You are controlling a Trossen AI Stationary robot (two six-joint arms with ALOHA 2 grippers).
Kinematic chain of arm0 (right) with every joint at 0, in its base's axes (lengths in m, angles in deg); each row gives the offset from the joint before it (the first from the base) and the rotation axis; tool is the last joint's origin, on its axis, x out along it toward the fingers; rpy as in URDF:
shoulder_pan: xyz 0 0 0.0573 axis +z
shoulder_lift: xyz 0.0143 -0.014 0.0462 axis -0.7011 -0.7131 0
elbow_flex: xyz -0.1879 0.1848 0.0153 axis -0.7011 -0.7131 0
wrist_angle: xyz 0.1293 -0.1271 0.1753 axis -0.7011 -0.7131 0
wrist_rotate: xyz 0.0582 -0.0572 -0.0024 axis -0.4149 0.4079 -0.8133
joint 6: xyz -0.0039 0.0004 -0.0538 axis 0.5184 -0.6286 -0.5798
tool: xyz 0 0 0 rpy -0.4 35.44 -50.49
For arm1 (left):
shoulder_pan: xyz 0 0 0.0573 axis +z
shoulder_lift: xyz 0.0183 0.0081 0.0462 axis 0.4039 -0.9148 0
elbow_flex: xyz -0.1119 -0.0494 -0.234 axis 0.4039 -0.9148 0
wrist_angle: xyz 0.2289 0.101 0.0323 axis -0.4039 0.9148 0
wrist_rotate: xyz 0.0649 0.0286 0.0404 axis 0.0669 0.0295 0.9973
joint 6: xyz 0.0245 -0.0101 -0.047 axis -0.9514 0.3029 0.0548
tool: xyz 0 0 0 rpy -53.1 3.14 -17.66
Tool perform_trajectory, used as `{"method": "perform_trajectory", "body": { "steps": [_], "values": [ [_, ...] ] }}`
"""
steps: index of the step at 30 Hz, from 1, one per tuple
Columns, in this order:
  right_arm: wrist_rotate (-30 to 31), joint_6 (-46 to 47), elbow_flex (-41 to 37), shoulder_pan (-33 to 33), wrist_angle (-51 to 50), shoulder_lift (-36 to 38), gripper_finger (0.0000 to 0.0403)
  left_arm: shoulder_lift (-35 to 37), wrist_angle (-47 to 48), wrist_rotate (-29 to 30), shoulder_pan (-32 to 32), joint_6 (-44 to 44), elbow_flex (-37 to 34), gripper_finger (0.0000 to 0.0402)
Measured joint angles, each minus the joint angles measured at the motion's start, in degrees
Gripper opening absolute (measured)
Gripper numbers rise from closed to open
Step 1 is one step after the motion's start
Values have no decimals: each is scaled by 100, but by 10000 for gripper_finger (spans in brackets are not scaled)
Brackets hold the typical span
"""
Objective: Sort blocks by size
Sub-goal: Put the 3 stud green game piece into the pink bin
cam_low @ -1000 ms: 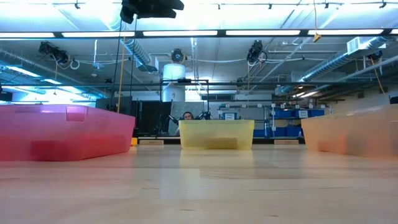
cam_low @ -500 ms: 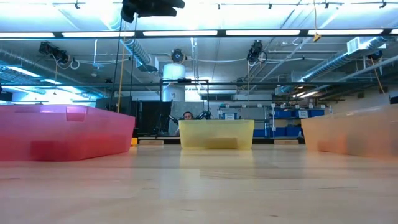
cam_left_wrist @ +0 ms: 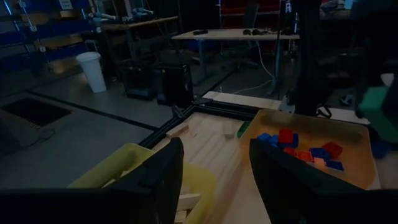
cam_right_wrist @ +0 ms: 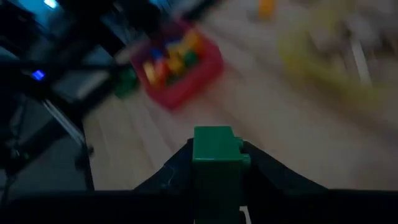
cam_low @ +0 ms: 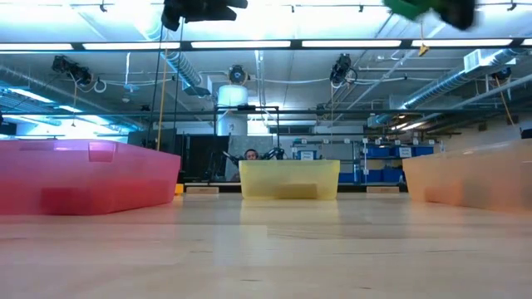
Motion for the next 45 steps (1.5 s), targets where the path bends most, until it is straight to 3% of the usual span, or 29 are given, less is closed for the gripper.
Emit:
{"method": "perform_trajectory", "body": {
  "steps": [6, 10, 18, 28, 45],
  "values": [
    [-559, -2573, 4, -1125, 2649, -202, 104, 0, 2, -97, 0, 307, 0, 193],
    [-1107, -3408, 7, -1697, 3839, -408, 104, 0, 4, -970, 2, 684, 0, 193],
    [-1940, -3830, 7, -2250, 4764, -872, 104, 0, -184, -2075, 165, 1508, -2, 193],
    [-2249, -4138, 7, -2413, 5598, -1469, 104, -276, -657, -3803, 698, 2250, -2, 193],
    [-2488, -4017, 9, -2472, 5618, -1469, 104, -984, -2022, -4061, 754, 2213, -2, 193]
  ]
}}
